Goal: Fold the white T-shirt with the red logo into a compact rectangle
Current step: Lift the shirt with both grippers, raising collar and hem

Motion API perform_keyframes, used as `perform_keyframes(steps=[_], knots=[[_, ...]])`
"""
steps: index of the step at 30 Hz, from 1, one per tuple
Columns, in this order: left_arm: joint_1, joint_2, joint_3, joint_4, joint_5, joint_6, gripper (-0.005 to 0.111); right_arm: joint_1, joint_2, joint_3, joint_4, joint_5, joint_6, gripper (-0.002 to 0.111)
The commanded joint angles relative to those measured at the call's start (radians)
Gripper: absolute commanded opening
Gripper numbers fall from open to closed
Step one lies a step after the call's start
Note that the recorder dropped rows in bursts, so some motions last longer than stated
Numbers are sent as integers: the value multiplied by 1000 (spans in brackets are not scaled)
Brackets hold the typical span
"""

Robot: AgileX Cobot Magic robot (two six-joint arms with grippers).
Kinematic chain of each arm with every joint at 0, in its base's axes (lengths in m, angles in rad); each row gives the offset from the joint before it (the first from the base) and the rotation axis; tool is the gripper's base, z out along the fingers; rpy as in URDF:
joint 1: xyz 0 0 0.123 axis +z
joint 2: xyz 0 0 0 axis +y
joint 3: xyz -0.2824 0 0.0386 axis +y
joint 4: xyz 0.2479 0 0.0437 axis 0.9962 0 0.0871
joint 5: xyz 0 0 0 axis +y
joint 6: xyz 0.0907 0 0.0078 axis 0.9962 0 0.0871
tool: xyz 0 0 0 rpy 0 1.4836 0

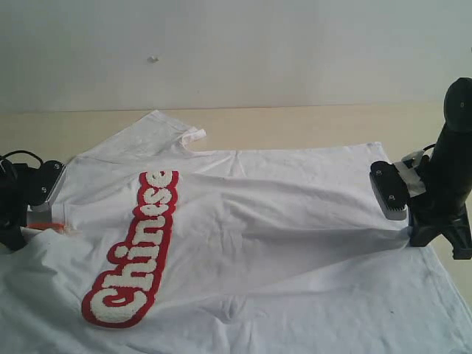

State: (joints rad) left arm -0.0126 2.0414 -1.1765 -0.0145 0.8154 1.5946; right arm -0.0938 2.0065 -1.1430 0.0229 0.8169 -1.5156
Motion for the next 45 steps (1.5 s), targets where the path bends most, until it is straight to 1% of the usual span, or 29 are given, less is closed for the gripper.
perform_keyframes(steps=[1,4,5,10,16,17,19,22,26,28,31,32,34,37,40,42,45], knots=[[1,48,21,1,37,-3,2,2,16,8,2,-33,-1,0],[1,48,21,1,37,-3,2,2,16,8,5,-96,13,0],[1,48,21,-1,37,-3,2,2,16,8,5,-99,68,0],[1,48,21,-7,37,-3,2,2,16,8,5,-181,71,0],[1,48,21,-7,37,-3,2,2,16,8,5,-214,71,0],[1,48,21,-7,41,-5,2,2,16,8,8,-216,102,0],[1,48,21,-9,54,-45,2,2,16,8,8,-216,165,0],[1,52,21,-11,48,-99,1,2,16,8,-6,-210,167,0],[-1,36,21,45,48,-100,0,2,-5,8,-58,-205,167,0],[-1,-8,21,63,29,-114,0,2,-50,8,-83,-203,167,0],[-1,-129,21,77,-47,-174,0,2,-166,8,-92,-205,167,0],[-1,-158,21,94,-53,-192,0,2,-194,8,-103,-205,167,0],[-1,-247,21,120,-54,-223,0,2,-273,8,-112,-203,193,0],[-1,-388,21,116,-58,-246,0,2,-402,8,-110,-183,221,0],[-1,-535,21,114,-68,-299,0,2,-520,8,-108,-180,291,0],[-1,-609,21,111,-62,-328,0,2,-585,8,-101,-176,337,0],[-1,-670,21,108,-39,-343,0,2,-652,8,-93,-155,358,0]])
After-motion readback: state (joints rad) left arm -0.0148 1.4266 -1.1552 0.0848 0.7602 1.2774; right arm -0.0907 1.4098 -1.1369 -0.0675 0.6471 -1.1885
